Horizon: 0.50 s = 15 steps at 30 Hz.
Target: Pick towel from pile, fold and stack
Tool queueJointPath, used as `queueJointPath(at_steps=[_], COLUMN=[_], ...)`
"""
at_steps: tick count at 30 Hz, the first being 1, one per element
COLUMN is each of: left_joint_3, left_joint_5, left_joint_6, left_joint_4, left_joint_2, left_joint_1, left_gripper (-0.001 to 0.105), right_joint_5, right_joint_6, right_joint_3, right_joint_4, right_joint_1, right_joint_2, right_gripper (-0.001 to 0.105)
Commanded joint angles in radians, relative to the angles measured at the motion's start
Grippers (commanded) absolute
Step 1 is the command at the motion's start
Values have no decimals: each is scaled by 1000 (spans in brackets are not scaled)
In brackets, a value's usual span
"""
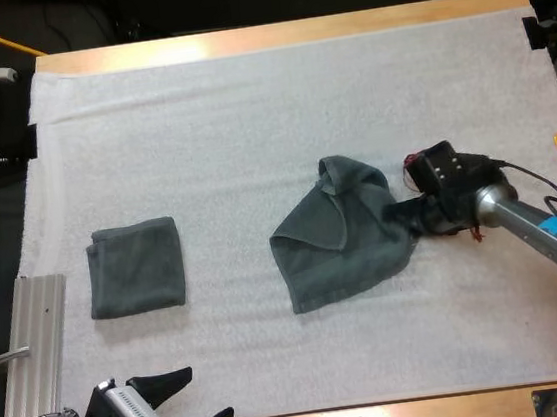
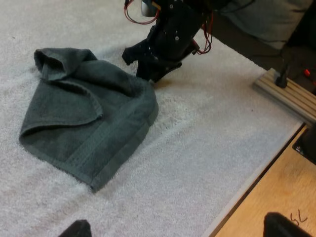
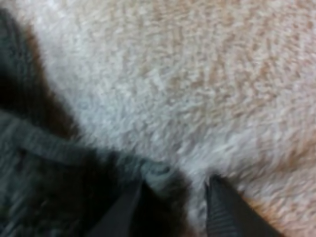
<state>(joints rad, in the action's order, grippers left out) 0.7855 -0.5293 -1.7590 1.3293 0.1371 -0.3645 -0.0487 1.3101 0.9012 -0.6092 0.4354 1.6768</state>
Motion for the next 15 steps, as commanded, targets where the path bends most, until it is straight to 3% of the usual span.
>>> queueJointPath(at_steps=[1,7,10,12,15], left_joint_3=[0,0,0,0,0], left_joint_5=[-6,-6,-6,-6,-6], left_joint_6=[-13,-15,-17,-17,-17], left_joint_4=[-10,-12,-12,-12,-12], left_joint_2=[3,3,3,3,3], left_joint_1=[-4,-4,-4,-4,-4], left_gripper=[66,66,66,66,66], right_joint_5=[22,-62,-73,-73,-73], right_joint_6=[36,66,72,91,119], right_joint_3=[-6,-4,3,9,16], right_joint_4=[-1,-14,-35,-48,-67], right_joint_1=[18,60,58,58,58], right_joint_2=[18,18,18,18,18], right_gripper=[23,24,15,3,0])
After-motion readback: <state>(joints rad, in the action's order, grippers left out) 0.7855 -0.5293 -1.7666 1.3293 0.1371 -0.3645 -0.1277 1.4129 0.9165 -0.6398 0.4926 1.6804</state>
